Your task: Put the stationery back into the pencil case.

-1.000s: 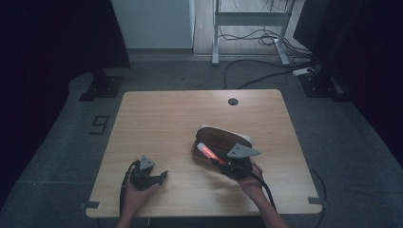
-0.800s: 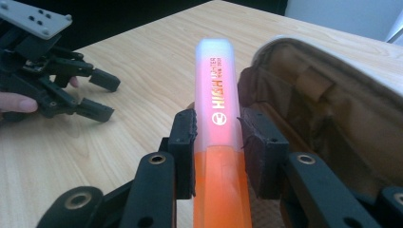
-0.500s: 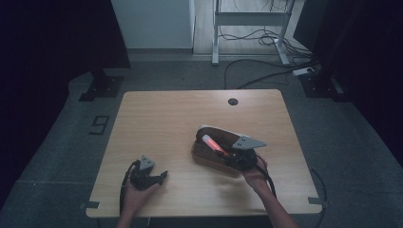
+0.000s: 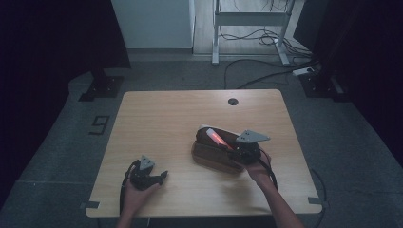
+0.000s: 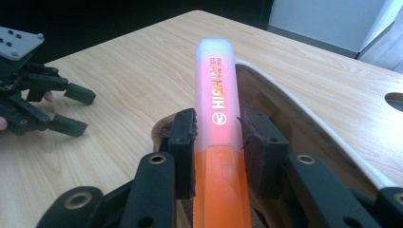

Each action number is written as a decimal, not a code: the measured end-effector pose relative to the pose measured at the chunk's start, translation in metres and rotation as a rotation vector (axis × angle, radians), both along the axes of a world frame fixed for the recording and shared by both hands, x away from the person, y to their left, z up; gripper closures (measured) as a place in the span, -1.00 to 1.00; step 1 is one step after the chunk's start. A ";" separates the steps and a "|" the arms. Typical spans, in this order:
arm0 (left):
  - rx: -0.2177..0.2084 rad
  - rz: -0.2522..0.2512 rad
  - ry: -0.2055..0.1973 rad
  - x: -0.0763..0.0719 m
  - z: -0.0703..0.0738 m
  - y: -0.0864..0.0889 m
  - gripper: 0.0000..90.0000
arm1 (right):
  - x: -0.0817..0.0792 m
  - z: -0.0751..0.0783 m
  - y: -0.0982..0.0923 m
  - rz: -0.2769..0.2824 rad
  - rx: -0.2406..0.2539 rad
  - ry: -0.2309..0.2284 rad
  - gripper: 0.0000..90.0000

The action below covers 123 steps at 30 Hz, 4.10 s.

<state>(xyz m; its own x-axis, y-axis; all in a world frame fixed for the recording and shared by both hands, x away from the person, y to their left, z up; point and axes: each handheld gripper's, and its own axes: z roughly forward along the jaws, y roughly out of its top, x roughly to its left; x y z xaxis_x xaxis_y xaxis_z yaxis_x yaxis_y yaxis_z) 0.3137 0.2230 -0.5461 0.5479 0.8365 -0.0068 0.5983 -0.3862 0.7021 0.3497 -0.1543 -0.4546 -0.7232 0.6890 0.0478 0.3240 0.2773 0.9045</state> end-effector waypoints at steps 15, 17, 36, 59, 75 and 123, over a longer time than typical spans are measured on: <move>0.001 0.001 0.000 0.000 0.000 0.000 -0.37 | 0.017 -0.001 -0.007 -0.022 -0.043 -0.002 0.45; 0.000 0.001 0.000 0.000 0.000 0.000 -0.37 | 0.018 -0.001 -0.008 -0.023 -0.041 -0.004 0.45; -0.001 0.002 0.000 0.000 0.000 0.000 -0.37 | 0.031 -0.007 -0.014 -0.033 -0.055 0.004 0.45; 0.000 0.002 -0.001 0.000 0.000 0.000 -0.37 | 0.023 -0.008 -0.008 -0.007 -0.093 -0.039 0.19; 0.001 0.001 0.000 0.000 0.000 0.000 -0.37 | 0.013 -0.015 -0.011 -0.009 -0.017 -0.024 0.11; -0.001 0.001 -0.001 0.000 0.000 0.000 -0.37 | -0.023 -0.086 -0.107 -0.269 -0.017 0.118 -0.17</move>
<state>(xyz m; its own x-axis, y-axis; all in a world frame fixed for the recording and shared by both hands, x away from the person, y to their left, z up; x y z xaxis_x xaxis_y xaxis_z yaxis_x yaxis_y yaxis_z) 0.3137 0.2229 -0.5461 0.5469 0.8372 -0.0069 0.5983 -0.3850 0.7027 0.3265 -0.2617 -0.5411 -0.5046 0.8567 0.1075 0.4908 0.1822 0.8520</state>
